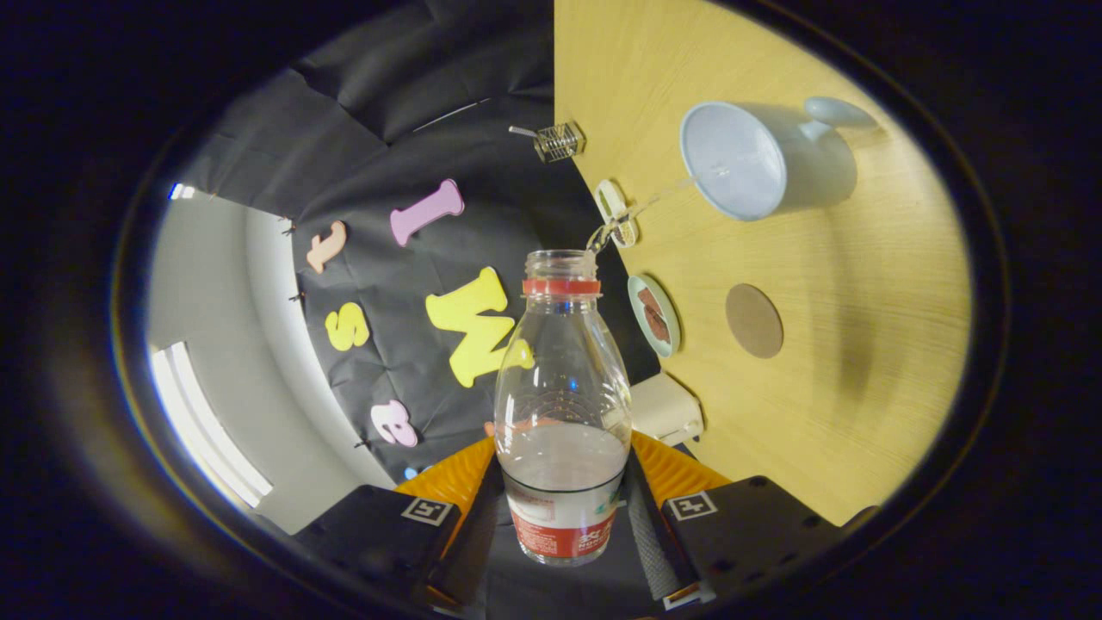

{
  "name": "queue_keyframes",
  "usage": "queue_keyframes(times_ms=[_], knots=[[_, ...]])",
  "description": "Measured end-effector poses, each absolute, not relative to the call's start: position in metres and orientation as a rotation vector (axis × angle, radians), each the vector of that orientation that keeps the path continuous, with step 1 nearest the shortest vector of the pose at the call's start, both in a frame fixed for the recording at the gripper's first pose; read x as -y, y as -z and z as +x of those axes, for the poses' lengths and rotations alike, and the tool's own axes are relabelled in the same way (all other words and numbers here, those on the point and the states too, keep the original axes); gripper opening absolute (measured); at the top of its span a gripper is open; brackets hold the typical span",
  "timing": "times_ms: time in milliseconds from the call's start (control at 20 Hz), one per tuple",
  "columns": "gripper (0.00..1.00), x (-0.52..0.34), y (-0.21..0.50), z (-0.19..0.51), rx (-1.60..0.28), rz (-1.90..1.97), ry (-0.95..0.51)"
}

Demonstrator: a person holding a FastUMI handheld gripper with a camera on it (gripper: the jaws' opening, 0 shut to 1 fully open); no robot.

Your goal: Take the bottle from table, then pour the juice into the cup, finally place the bottle on the coaster

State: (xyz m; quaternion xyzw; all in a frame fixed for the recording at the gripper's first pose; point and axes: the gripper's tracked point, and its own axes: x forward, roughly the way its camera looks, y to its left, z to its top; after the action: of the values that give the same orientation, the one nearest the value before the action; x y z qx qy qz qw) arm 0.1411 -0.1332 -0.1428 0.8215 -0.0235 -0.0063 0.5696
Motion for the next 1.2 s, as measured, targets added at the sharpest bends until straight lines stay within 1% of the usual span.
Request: queue_keyframes(times_ms=[1000,1200], knots=[[0.75,0.146,0.125,0.133,0.11,2.134,-0.004],[0.75,0.15,0.107,0.133,0.114,2.159,-0.019]])
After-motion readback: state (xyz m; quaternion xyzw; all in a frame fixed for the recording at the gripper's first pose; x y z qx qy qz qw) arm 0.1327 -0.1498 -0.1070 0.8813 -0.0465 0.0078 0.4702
